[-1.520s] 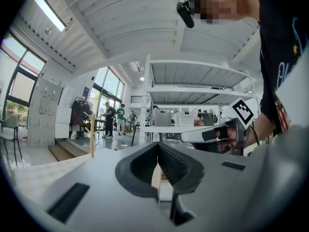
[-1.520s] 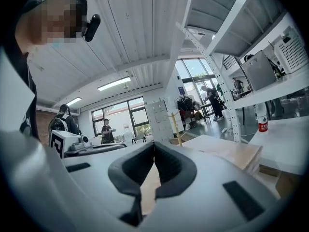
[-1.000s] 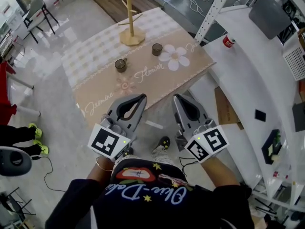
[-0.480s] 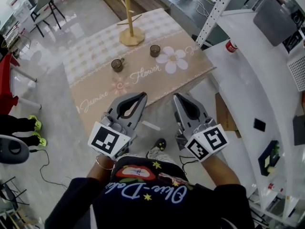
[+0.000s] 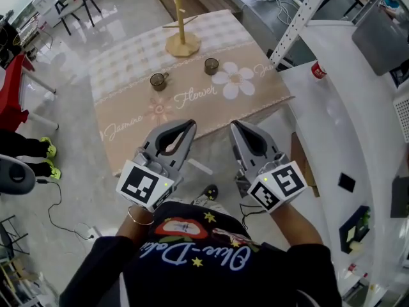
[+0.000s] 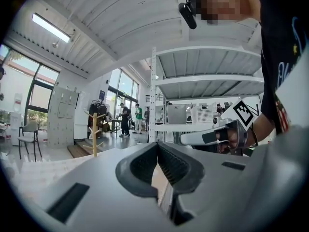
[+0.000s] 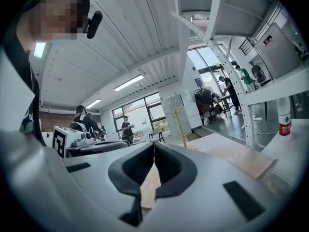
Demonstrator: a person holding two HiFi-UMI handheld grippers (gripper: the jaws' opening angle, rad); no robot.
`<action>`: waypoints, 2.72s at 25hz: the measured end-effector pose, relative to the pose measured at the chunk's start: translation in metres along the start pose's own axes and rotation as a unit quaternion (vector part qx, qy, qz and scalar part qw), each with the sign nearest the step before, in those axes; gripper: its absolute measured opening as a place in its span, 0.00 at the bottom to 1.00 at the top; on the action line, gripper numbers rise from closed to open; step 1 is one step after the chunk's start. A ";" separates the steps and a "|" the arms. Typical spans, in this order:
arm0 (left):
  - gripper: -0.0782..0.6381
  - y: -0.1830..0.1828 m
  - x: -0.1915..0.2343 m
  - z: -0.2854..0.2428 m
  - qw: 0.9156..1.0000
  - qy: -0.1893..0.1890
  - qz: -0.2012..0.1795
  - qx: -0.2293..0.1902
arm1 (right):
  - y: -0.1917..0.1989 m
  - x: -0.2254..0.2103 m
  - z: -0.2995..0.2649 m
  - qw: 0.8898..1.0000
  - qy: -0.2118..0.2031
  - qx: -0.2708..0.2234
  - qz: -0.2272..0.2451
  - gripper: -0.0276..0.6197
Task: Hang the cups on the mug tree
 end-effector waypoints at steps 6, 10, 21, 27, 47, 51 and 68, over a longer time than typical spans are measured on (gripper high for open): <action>0.12 0.001 -0.003 -0.004 1.000 -0.017 0.008 0.006 | 0.001 -0.008 -0.001 1.000 -0.025 0.005 -0.002 0.06; 0.12 0.002 -0.003 -0.003 0.999 -0.032 0.009 0.009 | 0.003 -0.011 -0.004 0.999 -0.036 0.012 0.001 0.06; 0.12 0.011 0.017 0.024 0.996 -0.089 0.024 0.016 | -0.002 -0.002 -0.035 0.996 -0.085 0.026 0.003 0.06; 0.12 0.011 0.030 0.018 0.995 -0.091 0.027 0.012 | -0.007 0.000 -0.052 0.995 -0.098 0.033 0.006 0.06; 0.12 0.005 0.078 -0.007 0.993 -0.112 0.035 0.011 | -0.022 -0.018 -0.109 0.990 -0.127 0.062 0.018 0.06; 0.12 0.007 0.085 -0.009 0.992 -0.120 0.043 0.012 | -0.023 -0.020 -0.117 0.988 -0.135 0.067 0.018 0.06; 0.12 0.007 0.117 -0.022 0.987 -0.147 0.060 0.011 | -0.032 -0.034 -0.156 0.983 -0.159 0.085 0.034 0.06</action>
Point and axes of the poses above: the fingertips, and each gripper's own axes: z backward along the fingers, x to its left, y out of its underside, the point moved 4 cm from there along z, backward along the fingers, and after that the axes turned 13 degrees about x, right-handed, at the moved point
